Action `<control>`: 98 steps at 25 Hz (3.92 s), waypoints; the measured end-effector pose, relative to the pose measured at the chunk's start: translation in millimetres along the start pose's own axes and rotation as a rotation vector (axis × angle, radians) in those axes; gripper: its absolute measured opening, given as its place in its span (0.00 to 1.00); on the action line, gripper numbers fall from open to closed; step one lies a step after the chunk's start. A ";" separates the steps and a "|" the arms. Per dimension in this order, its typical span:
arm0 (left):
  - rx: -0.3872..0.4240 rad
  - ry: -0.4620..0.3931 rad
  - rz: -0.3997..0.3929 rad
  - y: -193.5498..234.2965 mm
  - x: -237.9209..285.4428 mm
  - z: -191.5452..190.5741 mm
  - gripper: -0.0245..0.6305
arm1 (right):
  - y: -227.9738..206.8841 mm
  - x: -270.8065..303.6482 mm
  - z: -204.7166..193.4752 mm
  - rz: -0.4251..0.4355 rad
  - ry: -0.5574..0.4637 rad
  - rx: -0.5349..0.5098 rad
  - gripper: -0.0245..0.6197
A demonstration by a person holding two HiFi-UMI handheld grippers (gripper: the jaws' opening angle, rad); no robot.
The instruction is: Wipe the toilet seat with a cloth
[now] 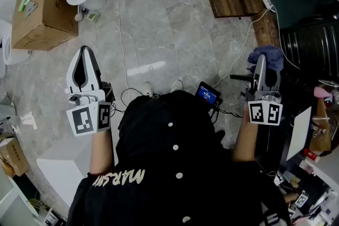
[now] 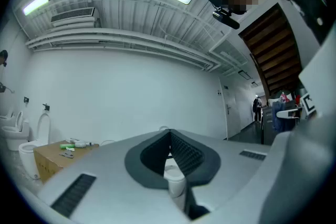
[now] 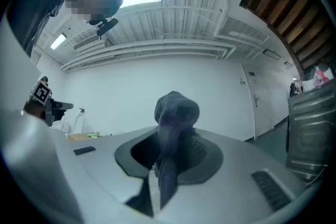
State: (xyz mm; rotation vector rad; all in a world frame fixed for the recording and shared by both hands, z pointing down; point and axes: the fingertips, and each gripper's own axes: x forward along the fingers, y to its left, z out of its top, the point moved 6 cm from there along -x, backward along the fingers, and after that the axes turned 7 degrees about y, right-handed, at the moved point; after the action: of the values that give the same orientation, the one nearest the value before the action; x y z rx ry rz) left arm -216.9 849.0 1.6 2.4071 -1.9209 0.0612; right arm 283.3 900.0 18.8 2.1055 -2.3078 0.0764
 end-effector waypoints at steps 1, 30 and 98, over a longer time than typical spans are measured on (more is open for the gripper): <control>0.000 0.000 0.001 -1.0 -0.7 -0.2 0.05 | 0.2 -0.1 -0.8 0.002 0.001 -0.002 0.17; 0.024 0.010 0.054 -48.3 40.4 -7.8 0.05 | -43.9 68.5 -19.3 0.129 0.016 0.000 0.17; 0.023 0.037 0.009 49.6 591.1 40.9 0.05 | -126.2 654.9 9.0 0.176 0.015 0.011 0.17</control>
State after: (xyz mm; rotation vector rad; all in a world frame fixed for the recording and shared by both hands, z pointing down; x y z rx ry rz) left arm -134.3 260.2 2.8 2.3935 -1.9263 0.1286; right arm 348.9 236.7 42.6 1.8945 -2.4836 0.1067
